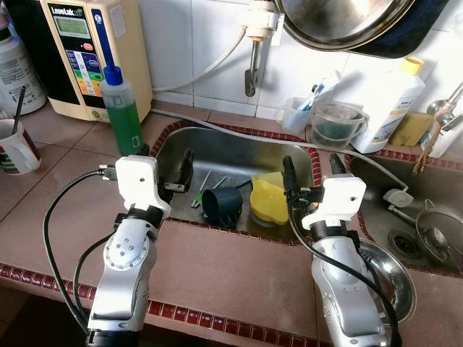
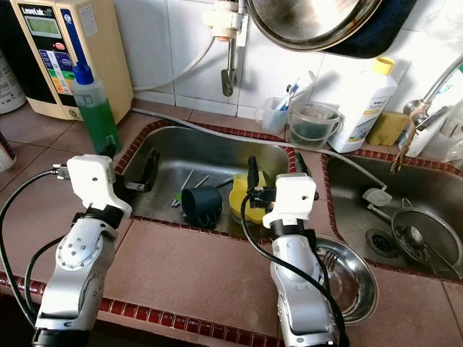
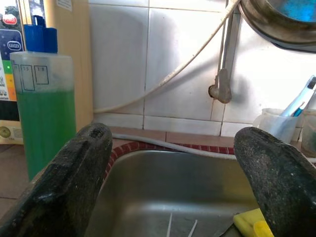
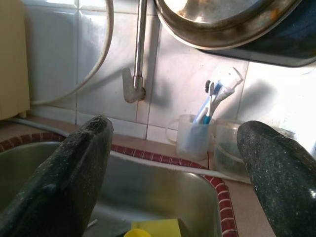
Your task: Kitchen organization
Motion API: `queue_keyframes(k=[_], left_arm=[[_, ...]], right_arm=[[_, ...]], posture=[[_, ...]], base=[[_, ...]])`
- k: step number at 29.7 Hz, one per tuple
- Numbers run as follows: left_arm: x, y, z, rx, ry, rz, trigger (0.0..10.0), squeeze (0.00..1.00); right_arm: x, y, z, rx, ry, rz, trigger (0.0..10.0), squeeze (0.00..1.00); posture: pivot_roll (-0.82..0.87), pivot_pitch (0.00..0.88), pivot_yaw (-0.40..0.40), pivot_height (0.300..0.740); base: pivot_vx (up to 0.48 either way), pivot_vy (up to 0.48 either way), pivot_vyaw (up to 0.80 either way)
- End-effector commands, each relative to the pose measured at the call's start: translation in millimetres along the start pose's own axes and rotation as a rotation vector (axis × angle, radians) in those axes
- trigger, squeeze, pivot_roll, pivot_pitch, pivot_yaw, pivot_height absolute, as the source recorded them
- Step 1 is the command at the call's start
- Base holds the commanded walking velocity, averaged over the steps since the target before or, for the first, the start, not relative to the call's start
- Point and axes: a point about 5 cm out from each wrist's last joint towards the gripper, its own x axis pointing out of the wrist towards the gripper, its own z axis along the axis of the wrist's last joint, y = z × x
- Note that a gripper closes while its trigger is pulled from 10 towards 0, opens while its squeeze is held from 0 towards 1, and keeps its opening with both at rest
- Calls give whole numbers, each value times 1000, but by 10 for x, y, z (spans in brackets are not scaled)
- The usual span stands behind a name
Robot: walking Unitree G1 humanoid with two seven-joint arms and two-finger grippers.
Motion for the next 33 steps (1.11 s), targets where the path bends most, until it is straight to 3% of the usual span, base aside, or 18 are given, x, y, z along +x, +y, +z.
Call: queue_keyframes(k=[1, 20, 33], left_arm=[[-9, 12, 33, 2, -9, 1, 10000, 0], [-42, 37, 44, 2, -5, 2, 10000, 0], [-40, 32, 42, 1, -1, -3, 10000, 0]], right_arm=[[-20, -27, -45, -9, 16, 7, 10000, 0], [-39, 4, -47, -12, 16, 33, 10000, 0], [-49, 20, -52, -9, 18, 36, 10000, 0]], posture=[[-113, 40, -44, 740], [-106, 45, -48, 740], [-106, 45, -45, 740]], base=[[0, 0, 0], [0, 0, 0], [-256, 0, 0]])
